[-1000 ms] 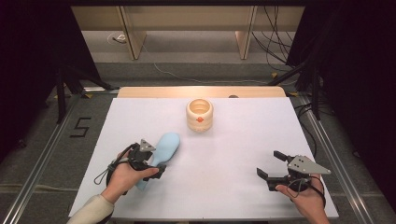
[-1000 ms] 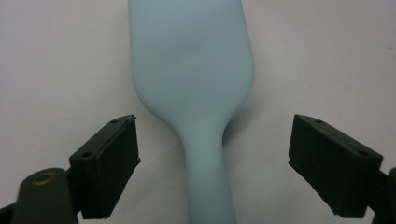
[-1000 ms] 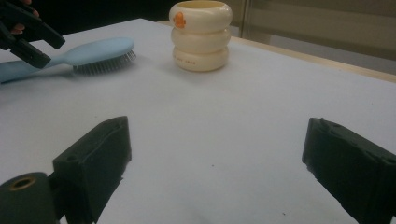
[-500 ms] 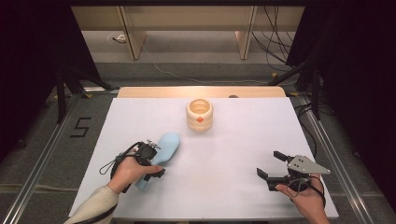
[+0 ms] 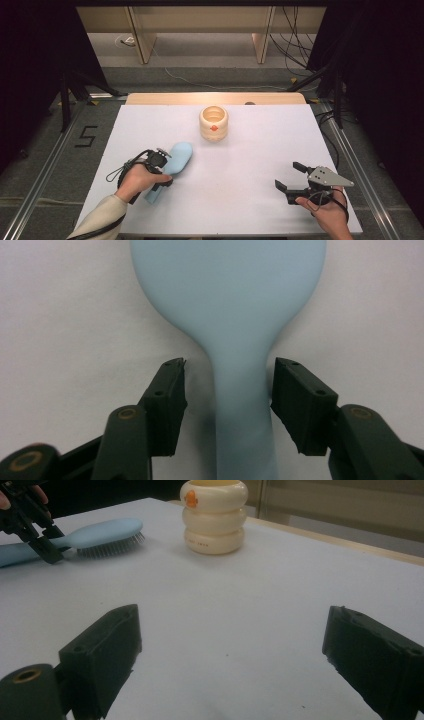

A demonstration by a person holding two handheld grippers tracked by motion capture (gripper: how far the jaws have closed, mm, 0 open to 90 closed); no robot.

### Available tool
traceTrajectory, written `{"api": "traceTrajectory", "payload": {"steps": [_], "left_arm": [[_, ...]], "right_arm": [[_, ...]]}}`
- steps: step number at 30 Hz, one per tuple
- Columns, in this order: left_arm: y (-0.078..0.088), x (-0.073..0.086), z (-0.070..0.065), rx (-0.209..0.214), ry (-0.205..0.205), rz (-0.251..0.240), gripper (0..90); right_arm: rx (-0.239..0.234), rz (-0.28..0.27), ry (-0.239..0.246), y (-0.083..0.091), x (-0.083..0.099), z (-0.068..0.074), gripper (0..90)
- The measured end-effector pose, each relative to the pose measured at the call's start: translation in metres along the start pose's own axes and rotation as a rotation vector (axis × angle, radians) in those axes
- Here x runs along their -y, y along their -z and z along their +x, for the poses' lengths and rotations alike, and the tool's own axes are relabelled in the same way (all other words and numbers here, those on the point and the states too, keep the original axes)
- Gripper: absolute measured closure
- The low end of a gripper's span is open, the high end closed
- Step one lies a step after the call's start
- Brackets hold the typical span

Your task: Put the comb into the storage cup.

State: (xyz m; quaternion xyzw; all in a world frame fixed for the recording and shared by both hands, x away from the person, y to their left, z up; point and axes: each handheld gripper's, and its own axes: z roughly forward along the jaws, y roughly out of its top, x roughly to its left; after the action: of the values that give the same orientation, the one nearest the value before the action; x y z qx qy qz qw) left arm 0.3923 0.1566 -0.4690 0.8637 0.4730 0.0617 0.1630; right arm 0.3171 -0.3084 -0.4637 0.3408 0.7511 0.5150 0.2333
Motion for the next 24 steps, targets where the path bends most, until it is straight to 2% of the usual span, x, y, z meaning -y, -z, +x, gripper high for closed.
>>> {"api": "traceTrajectory", "payload": {"steps": [9, 17, 24], "left_arm": [[0.0000, -0.0028, -0.0021, -0.023, 0.000, 0.011, 55.9], [0.0001, -0.0048, -0.0039, -0.015, 0.006, 0.012, 66.9], [-0.0001, -0.0049, -0.0042, -0.025, 0.019, 0.008, 68.7]], "right_arm": [[0.001, -0.001, 0.001, 0.0001, 0.0000, 0.0002, 10.1], [0.001, 0.000, -0.002, 0.0001, 0.0001, -0.0001, 10.4], [0.002, 0.001, -0.003, 0.0002, 0.0002, -0.0003, 10.4]]}}
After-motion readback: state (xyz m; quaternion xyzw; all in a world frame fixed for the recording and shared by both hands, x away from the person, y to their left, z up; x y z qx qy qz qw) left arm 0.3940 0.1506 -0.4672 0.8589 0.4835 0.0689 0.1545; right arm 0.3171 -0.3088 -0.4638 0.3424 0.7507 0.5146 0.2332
